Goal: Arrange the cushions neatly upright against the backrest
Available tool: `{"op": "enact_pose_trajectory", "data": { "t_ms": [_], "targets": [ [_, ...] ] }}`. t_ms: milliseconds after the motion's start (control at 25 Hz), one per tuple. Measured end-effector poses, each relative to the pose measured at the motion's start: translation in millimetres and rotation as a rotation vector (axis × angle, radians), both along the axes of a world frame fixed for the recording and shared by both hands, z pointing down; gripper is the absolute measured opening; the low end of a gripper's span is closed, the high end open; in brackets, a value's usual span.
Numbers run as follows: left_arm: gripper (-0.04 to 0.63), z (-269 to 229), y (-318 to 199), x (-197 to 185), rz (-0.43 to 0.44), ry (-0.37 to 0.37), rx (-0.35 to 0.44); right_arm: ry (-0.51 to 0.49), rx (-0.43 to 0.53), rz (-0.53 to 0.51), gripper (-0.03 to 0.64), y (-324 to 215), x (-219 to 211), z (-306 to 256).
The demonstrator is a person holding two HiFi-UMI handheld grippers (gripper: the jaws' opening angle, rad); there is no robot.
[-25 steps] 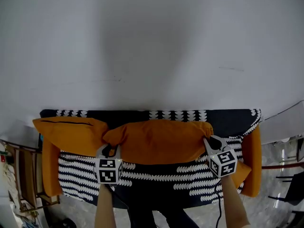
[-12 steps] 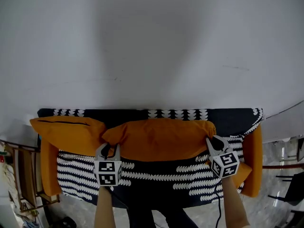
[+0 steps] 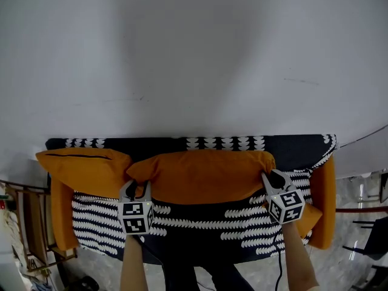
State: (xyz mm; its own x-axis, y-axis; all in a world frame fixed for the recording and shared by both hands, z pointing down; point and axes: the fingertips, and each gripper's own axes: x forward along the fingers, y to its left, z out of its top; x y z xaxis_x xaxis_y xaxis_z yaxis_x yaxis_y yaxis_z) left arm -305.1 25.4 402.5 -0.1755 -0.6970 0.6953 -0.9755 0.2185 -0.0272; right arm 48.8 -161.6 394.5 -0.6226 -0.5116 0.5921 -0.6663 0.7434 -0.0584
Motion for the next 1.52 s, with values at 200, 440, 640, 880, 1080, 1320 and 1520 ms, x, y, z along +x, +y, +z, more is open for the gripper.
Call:
{"op": "enact_pose_trajectory", "data": {
  "t_ms": [200, 440, 640, 880, 1080, 1320, 1520],
  "targets": [
    [0.192, -3, 3, -6, -0.045, 0.029, 0.004, 0.005, -0.005, 0.049, 0.114, -2, 5, 0],
    [0.229, -19, 9, -7, -0.058, 0.022, 0.027, -0.024, -0.022, 0.112, 0.258, -4, 10, -10],
    [0.229, -59, 7, -13, -0.098, 0.016, 0.125, -0.045, 0.03, 0.137, 0.322, -4, 6, -41],
    [0.224, -127, -1, -7, -0.106, 0.007, 0.271, -0.133, 0.128, 0.145, 0.296, 1, -10, -106],
    [0.198, -197, -4, 8, -0.101, -0.01, 0.399, -0.229, 0.216, 0.167, 0.138, 10, -19, -173],
    [0.161, -275, -4, 35, -0.06, -0.036, 0.523, -0.278, 0.314, 0.162, 0.024, 32, -27, -238],
    [0.11, -322, 6, 57, -0.048, -0.044, 0.601, -0.32, 0.353, 0.146, 0.008, 55, -32, -275]
  ]
}}
